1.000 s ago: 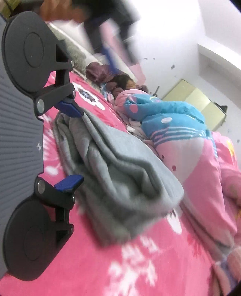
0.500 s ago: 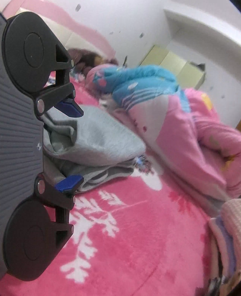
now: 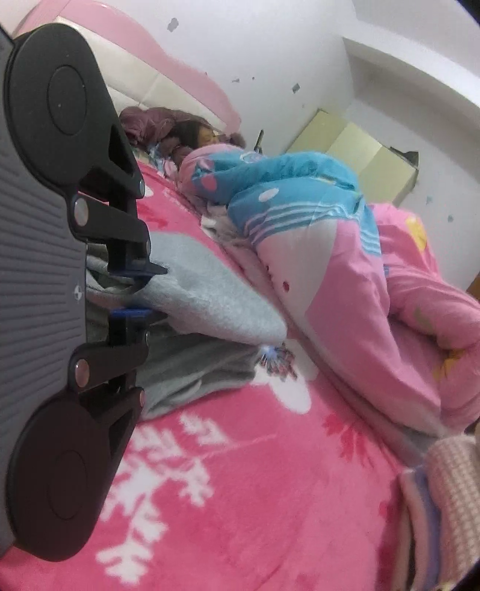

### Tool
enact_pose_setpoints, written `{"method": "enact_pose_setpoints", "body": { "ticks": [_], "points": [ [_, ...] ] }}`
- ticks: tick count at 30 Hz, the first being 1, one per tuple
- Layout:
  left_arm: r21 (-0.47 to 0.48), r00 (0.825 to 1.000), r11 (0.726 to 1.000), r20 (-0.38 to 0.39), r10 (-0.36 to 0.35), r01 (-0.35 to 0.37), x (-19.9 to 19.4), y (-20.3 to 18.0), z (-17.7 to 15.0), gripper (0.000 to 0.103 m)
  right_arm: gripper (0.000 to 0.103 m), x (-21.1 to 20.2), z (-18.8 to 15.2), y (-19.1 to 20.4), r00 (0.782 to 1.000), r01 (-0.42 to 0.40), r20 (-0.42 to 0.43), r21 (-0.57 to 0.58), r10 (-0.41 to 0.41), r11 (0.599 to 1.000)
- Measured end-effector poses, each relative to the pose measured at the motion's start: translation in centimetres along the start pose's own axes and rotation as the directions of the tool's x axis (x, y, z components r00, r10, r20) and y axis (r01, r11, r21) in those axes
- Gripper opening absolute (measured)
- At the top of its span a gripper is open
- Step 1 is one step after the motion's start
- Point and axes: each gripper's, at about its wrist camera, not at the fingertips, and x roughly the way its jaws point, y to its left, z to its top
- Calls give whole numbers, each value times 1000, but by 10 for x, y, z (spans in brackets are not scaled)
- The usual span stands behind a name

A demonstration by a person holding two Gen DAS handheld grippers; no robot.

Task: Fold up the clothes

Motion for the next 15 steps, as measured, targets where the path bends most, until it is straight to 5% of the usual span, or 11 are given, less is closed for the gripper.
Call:
{"method": "enact_pose_setpoints", "body": {
  "ticks": [6, 11, 15],
  "points": [
    [3, 997, 999, -62, -37, 37, 4, 2, -5, 45, 17, 9, -7, -46, 999, 6, -54, 126, 1, 992],
    [-110, 992, 987, -28, -122, 118, -9, 26, 4, 46, 65, -10, 23, -35, 999, 29, 21, 36, -30, 999],
    [-327, 970, 924, -68, -233, 199, 9, 57, 14, 49, 79, 19, 47, -52, 994, -50, -88, 111, 60, 993]
  ]
}}
